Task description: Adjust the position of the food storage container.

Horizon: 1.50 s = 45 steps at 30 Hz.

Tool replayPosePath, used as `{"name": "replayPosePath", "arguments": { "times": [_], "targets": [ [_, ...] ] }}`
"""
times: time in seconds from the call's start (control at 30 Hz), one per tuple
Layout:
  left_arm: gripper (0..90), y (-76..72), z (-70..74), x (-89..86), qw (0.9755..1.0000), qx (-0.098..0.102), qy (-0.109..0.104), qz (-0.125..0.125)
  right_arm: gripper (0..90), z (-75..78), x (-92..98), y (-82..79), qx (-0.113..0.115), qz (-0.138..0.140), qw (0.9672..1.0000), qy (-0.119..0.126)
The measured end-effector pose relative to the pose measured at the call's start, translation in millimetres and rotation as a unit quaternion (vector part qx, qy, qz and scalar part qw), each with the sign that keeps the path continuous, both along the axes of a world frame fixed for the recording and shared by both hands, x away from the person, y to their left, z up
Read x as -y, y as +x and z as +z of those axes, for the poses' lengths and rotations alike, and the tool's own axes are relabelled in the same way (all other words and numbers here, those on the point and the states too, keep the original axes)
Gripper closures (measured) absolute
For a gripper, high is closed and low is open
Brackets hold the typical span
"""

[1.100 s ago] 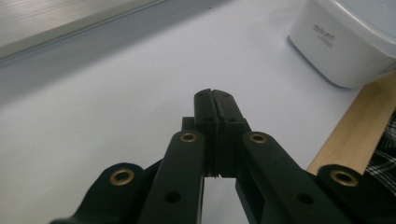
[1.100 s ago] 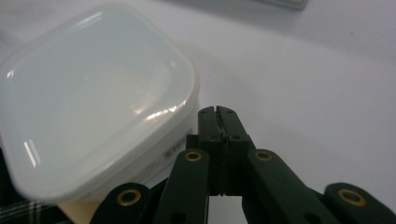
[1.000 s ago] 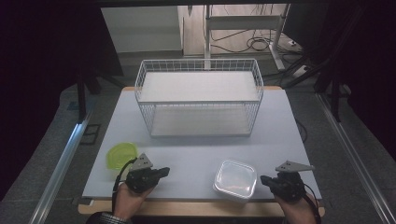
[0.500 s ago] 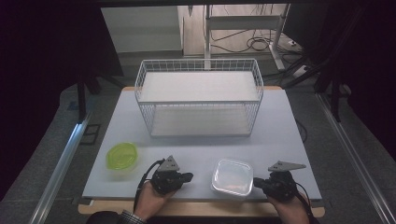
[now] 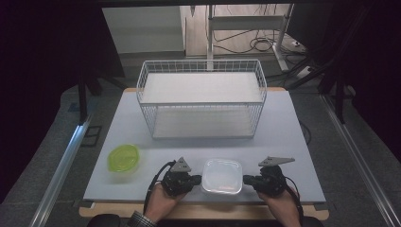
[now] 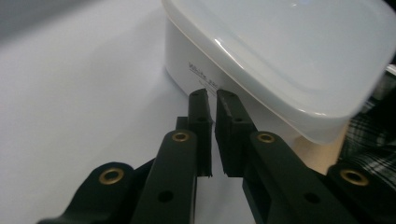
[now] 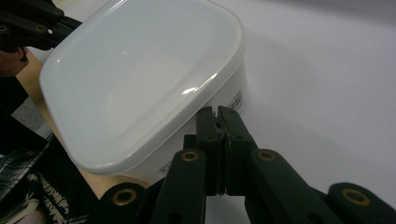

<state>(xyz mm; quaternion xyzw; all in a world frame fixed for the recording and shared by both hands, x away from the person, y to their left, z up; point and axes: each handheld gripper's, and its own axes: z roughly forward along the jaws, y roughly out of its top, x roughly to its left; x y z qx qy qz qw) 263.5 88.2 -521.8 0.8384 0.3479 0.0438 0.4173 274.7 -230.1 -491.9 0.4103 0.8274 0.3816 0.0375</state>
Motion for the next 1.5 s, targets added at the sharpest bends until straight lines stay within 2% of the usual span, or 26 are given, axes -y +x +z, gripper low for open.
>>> {"name": "replayPosePath", "arguments": {
  "times": [0.13,0.37,0.63,0.77,0.87,1.0,1.07,1.13,1.23,1.33,1.37,1.43,1.5],
  "targets": [
    [85.8,2.0,1.6,-5.6,0.9999,0.0,0.002,0.015,88.1,2.5,-10.5,9.4,0.003,0.001,1.0,0.006],
    [87.7,7.1,3.1,-15.8,0.9989,-0.001,0.006,0.046,89.0,1.9,-25.1,20.8,0.003,0.003,1.0,0.002],
    [89.4,19.8,4.7,-29.8,0.9961,0.001,0.007,0.088,89.0,-3.6,-46.3,31.5,-0.002,0.011,0.9998,-0.013],
    [89.2,23.8,5.0,-34.3,0.9959,-0.001,0.0,0.091,89.0,-2.6,-53.7,38.2,0.003,0.011,0.9997,-0.023],
    [86.9,24.0,5.3,-35.7,0.996,-0.002,0.002,0.089,88.0,-4.7,-52.0,39.6,0.003,0.014,0.9998,-0.015],
    [77.6,20.6,10.4,-43.6,0.9954,0.006,0.008,0.095,83.3,-3.4,-48.5,35.7,0.018,0.016,0.9996,-0.016],
    [70.7,18.3,14.0,-48.7,0.995,0.012,0.006,0.099,79.9,-0.2,-44.9,33.2,0.033,0.017,0.9991,-0.022],
    [59.8,15.7,17.3,-53.9,0.9942,0.023,0.007,0.105,76.3,1.9,-39.3,31.3,0.047,0.01,0.9985,-0.025],
    [42.8,12.6,19.2,-60.0,0.9932,0.027,0.004,0.113,64.8,3.2,-30.3,28.7,0.059,0.005,0.9981,-0.017],
    [29.1,8.7,17.0,-66.0,0.9946,0.015,-0.008,0.102,47.9,3.9,-24.6,25.9,0.073,0.01,0.9972,-0.013],
    [21.9,6.6,15.8,-67.7,0.9948,0.011,-0.008,0.101,40.2,3.7,-23.7,25.0,0.077,0.012,0.9969,-0.013],
    [13.0,2.6,13.6,-70.5,0.9947,0.008,-0.007,0.102,31.9,3.2,-23.4,24.0,0.083,0.016,0.9964,-0.012],
    [8.0,0.2,12.5,-73.4,0.9953,0.009,-0.004,0.096,26.8,2.5,-25.3,21.1,0.088,0.021,0.9957,-0.018]
  ]
}}
